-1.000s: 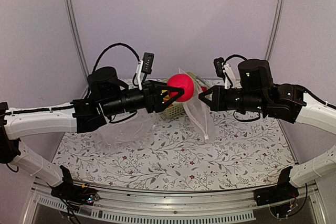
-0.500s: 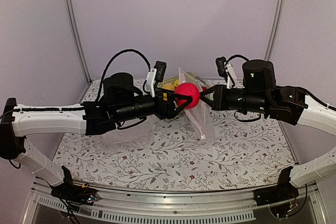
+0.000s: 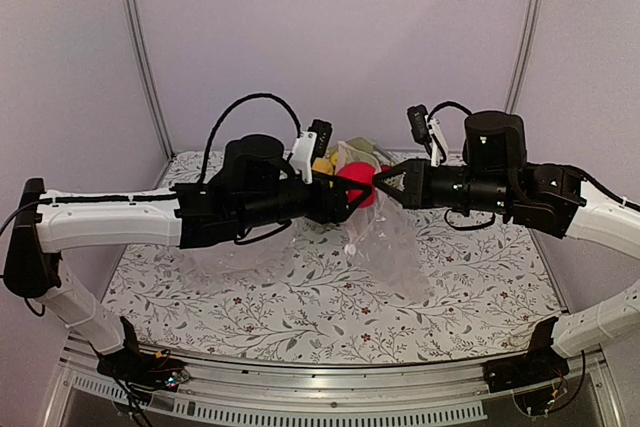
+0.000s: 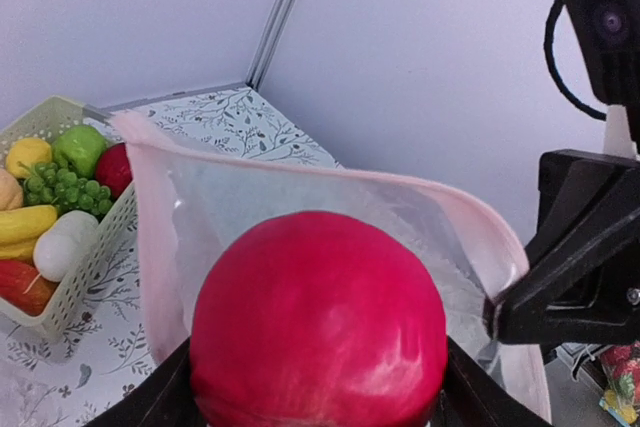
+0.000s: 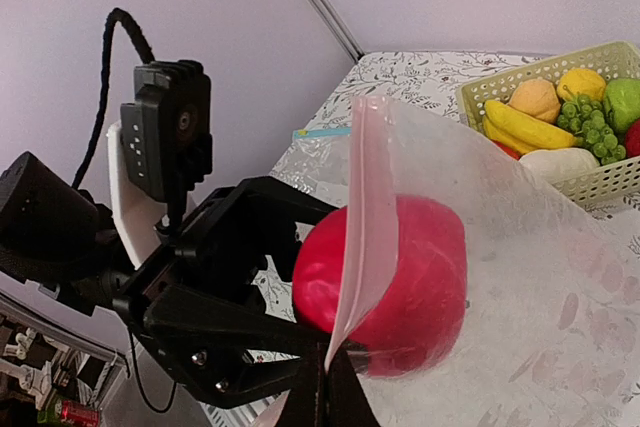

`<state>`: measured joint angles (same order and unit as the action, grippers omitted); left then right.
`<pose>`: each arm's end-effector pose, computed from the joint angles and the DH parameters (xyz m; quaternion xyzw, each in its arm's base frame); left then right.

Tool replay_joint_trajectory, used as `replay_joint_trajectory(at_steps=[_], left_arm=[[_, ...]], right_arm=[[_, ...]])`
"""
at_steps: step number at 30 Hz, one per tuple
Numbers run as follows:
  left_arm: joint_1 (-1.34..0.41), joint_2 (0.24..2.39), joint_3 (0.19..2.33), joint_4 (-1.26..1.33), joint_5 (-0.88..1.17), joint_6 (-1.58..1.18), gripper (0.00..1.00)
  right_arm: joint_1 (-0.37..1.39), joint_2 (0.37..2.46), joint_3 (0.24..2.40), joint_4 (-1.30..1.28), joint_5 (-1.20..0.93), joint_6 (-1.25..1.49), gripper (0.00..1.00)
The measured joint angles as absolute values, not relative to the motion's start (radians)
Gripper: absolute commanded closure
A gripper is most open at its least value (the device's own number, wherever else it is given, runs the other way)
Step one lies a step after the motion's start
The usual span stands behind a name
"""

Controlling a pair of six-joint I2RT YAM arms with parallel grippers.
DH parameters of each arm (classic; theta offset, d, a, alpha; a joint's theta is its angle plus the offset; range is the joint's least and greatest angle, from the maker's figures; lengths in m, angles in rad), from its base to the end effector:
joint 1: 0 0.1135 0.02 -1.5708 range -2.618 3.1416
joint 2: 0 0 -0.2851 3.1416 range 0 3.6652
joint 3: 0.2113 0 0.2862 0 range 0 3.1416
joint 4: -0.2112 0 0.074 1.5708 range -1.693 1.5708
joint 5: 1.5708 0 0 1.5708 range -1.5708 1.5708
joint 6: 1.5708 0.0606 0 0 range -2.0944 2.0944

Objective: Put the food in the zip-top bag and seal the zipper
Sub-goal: Place the fake fruit in the zipper food storage bag.

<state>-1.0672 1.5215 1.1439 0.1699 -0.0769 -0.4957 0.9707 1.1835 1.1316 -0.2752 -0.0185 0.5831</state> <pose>0.2066 -0.3654 0.3232 0.1955 0.7514 -0.4222 0.4680 0.1811 0.2667 0.3797 -0.1618 0.7965 0.4138 0.4101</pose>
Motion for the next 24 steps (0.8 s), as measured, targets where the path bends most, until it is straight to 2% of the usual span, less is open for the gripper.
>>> replay_joint_trajectory(at_steps=[8,16,24], left_arm=[[-1.073,1.546,1.148,0.099,-0.095,-0.498,0.30],[-1.074,1.558,1.184,0.071,-0.091,-0.497,0.14],[-1.076,1.558,1.184,0.051,-0.091,-0.494,0.08]], right_arm=[[0.974,1.184,1.132,-0.247,-0.055,0.583,1.00],[0.975,1.186,1.121,-0.240,-0.039,0.584,1.00],[0.975,1.200,1.099,-0.241,-0.007,0.591,1.00]])
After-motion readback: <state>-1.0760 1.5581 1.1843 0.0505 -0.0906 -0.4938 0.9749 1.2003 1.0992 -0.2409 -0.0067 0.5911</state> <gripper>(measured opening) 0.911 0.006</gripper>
